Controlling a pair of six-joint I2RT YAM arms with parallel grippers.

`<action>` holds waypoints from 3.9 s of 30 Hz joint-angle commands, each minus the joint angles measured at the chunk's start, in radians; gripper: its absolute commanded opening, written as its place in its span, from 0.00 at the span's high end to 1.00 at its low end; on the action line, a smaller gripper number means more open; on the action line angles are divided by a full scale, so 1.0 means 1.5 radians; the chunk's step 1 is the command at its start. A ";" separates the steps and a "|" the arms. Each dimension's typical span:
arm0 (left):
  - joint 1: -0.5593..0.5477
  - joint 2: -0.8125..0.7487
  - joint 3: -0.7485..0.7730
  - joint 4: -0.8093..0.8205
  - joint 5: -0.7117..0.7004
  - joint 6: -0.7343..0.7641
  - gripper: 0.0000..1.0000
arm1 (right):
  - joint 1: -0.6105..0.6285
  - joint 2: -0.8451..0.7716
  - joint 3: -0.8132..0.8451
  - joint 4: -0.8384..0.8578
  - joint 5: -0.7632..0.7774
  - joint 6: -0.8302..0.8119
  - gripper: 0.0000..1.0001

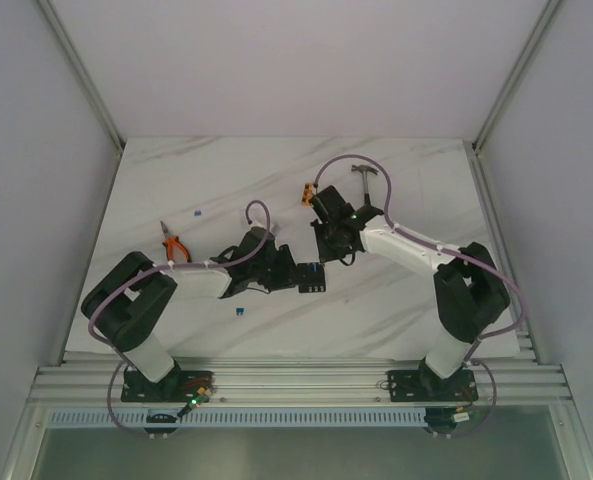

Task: Snap on the fuse box
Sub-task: Install the fuse at the fuse box base.

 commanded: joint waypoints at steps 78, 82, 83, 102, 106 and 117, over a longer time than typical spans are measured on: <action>0.052 -0.099 -0.081 0.027 -0.039 -0.040 0.00 | 0.029 0.112 0.062 -0.021 0.091 0.055 1.00; 0.052 -0.100 -0.081 0.027 -0.038 -0.041 0.00 | 0.029 0.116 0.060 -0.019 0.094 0.054 1.00; 0.052 -0.099 -0.081 0.027 -0.038 -0.040 0.00 | 0.029 0.116 0.060 -0.018 0.093 0.054 1.00; 0.051 -0.096 -0.081 0.028 -0.038 -0.042 0.00 | 0.046 0.120 0.027 -0.003 0.118 0.033 1.00; 0.050 -0.097 -0.081 0.027 -0.038 -0.043 0.00 | 0.050 0.100 0.018 0.011 0.128 0.030 1.00; 0.051 -0.106 -0.083 0.027 -0.036 -0.045 0.00 | 0.053 0.059 -0.007 0.026 0.129 0.036 0.84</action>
